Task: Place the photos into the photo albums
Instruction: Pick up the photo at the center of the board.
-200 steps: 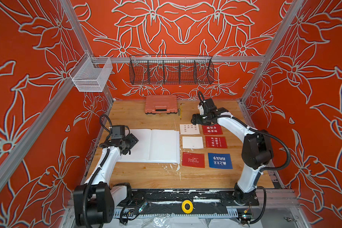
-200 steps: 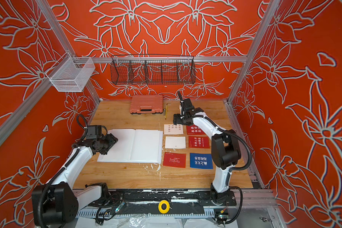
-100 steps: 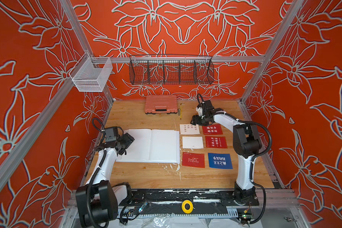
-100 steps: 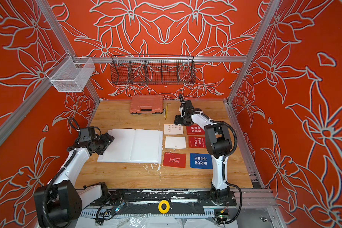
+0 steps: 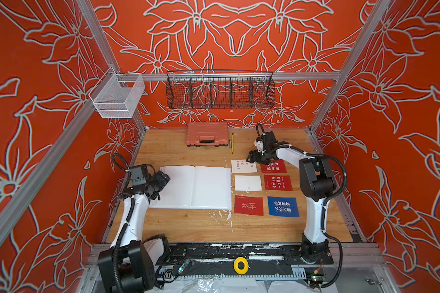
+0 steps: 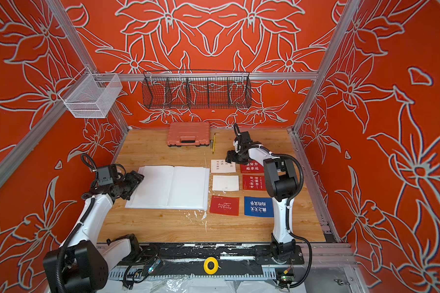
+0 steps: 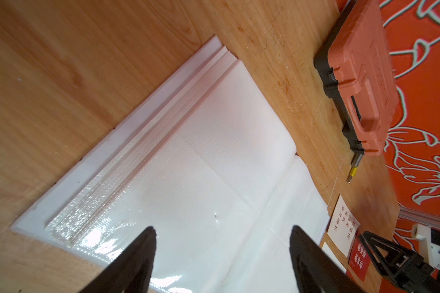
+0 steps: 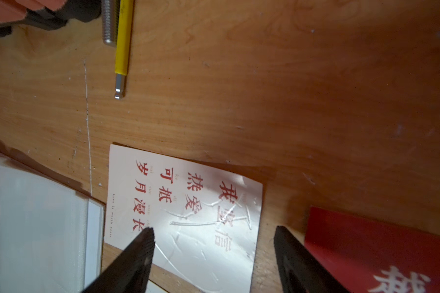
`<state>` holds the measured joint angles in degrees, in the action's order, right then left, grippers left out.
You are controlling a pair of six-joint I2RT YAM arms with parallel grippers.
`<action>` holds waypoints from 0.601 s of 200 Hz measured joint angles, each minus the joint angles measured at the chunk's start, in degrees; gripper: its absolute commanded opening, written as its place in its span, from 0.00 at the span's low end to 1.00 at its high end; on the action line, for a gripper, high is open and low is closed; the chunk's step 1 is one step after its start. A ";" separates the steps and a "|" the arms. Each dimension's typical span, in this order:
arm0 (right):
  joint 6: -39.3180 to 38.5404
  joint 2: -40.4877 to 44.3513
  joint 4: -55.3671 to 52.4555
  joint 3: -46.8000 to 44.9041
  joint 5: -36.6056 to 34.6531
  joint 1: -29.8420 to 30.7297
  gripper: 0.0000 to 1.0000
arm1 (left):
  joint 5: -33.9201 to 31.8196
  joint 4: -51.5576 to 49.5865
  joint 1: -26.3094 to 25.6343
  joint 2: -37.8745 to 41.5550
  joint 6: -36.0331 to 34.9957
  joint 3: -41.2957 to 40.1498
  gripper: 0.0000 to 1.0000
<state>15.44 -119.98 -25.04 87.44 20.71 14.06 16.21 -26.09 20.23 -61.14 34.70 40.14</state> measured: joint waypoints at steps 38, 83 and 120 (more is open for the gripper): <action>-0.04 -0.79 0.83 -0.13 2.51 -0.55 0.77 | 1.14 -0.24 0.09 0.00 -0.22 -0.13 0.81; -0.04 -1.64 2.01 -0.11 4.39 -1.64 0.76 | 4.90 0.72 0.31 -0.22 -0.42 -0.70 0.81; -0.04 -1.73 2.16 -0.11 5.31 -1.86 0.76 | 11.17 3.02 -3.48 -6.36 -1.33 1.20 0.80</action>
<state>15.40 -121.71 -22.87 87.33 26.02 12.21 27.38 -23.07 16.75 -67.51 33.36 41.34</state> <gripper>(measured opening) 0.761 0.801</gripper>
